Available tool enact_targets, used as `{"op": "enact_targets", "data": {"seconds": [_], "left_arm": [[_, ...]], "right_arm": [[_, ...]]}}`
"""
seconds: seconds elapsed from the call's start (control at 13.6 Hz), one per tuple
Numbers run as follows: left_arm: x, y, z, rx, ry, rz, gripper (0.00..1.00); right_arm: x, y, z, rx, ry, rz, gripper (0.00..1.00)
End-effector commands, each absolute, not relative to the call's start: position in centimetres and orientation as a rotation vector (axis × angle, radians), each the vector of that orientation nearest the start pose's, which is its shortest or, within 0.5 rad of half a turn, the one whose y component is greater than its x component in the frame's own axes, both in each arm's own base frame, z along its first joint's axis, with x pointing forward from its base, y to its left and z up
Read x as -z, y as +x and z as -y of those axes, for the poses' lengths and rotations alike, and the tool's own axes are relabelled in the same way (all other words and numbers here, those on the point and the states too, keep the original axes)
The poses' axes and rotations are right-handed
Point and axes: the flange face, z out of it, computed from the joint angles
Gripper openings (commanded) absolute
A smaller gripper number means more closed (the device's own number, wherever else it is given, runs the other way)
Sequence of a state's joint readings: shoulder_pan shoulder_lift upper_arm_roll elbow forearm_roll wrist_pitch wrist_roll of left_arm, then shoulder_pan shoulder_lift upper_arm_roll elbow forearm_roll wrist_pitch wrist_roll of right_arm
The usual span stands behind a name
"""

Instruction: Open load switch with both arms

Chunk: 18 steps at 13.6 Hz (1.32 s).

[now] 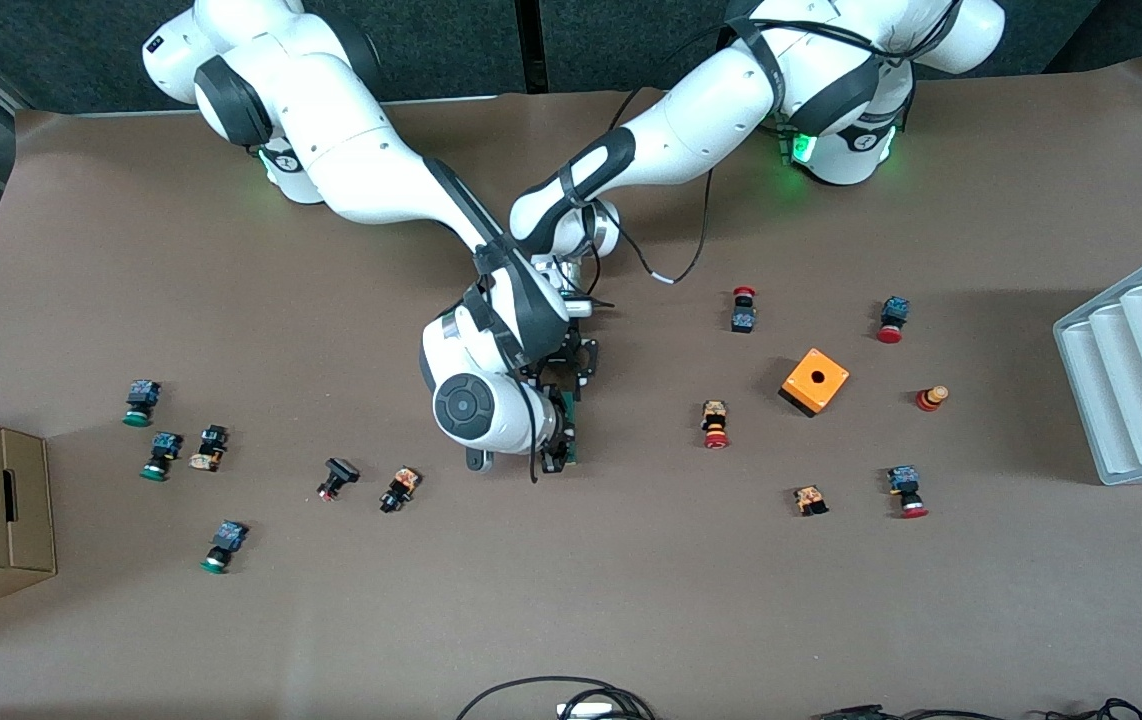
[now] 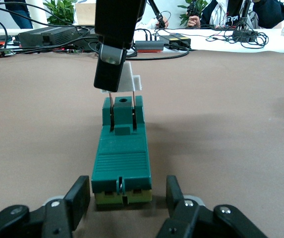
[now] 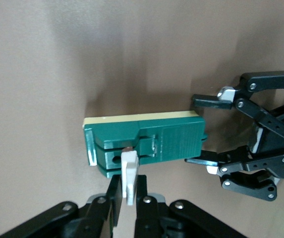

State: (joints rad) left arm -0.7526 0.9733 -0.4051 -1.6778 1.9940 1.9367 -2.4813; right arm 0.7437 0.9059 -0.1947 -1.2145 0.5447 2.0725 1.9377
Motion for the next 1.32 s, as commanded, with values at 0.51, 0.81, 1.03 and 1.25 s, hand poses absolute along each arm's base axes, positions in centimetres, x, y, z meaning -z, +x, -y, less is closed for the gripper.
{"op": "enact_targets", "data": {"seconds": [0.51, 0.81, 1.03, 1.25], "left_arm": [[-5.7, 33.6, 56.2, 1.743, -2.623, -0.006, 0.7], [-5.7, 33.5, 56.3, 1.742, -2.624, -0.01, 0.7], [-5.7, 33.5, 56.3, 1.742, -2.624, -0.01, 0.7], [-5.7, 33.5, 56.3, 1.742, -2.624, -0.01, 0.7]], "right_arm": [[-25.5, 59.0, -45.4, -0.497, -2.152, -2.141, 0.17], [-25.4, 58.9, -45.1, -0.487, -2.173, -2.132, 0.17], [-25.1, 58.9, -44.6, -0.486, -2.197, -2.115, 0.17], [-25.5, 59.2, -44.4, -0.485, -2.176, -2.121, 0.22]]}}
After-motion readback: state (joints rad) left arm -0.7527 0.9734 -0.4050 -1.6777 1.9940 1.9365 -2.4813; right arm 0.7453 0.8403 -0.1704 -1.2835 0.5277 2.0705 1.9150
